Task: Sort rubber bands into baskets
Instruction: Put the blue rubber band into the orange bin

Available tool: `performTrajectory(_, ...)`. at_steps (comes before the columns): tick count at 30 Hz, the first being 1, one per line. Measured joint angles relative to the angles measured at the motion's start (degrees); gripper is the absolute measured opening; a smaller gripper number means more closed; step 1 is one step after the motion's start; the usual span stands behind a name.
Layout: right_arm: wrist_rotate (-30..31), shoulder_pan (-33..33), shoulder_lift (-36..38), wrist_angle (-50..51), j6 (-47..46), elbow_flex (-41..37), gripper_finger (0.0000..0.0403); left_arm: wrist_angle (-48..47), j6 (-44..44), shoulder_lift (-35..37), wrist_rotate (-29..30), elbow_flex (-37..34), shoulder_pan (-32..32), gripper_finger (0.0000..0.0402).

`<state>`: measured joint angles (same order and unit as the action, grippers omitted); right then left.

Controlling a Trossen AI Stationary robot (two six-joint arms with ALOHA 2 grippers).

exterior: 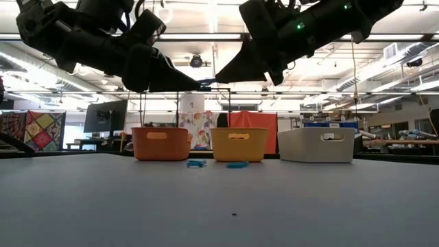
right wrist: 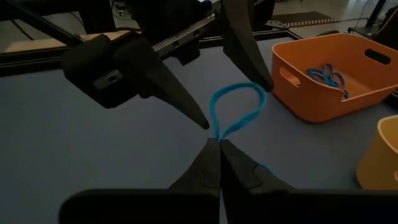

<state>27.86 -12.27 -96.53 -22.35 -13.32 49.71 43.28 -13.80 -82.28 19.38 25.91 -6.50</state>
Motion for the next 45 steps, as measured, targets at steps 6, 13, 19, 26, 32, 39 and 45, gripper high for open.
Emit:
performTrajectory(6, 0.0, 0.0, 0.0, 0.0, -0.2, 0.0, 0.0006, 0.1, -1.0, 0.0, 0.0, 0.0, 0.0, 0.0242)
performTrajectory(13, -0.5, 0.0, 0.0, 0.0, -1.5, 0.0, 0.0006, 0.1, -5.9, 0.0, -0.8, 0.0, -2.3, 0.0188)
performTrajectory(19, -0.5, 0.0, 0.0, 0.0, -1.5, 0.0, 0.0006, 0.7, -7.1, 0.0, -0.6, 0.0, -2.6, 0.0109)
performTrajectory(26, -0.5, 0.0, 0.0, -0.1, -1.2, 0.0, 0.0006, 0.9, -7.0, 0.0, -0.5, 0.0, -2.6, 0.0015)
performTrajectory(32, -1.2, 0.4, 0.0, -0.6, -0.6, 0.0, 0.0007, 2.2, -6.5, 0.0, 1.7, 0.0, -2.5, 0.0015)
performTrajectory(39, -0.7, 0.6, 0.0, -0.1, -2.4, 0.1, 0.0034, 2.4, -4.3, 0.0, 7.7, 0.0, -1.6, 0.0009)
performTrajectory(45, -0.9, 2.0, 0.0, 5.6, -3.0, 0.1, 0.0078, 1.8, 1.8, 0.0, 10.9, 0.0, 2.8, 0.0008)
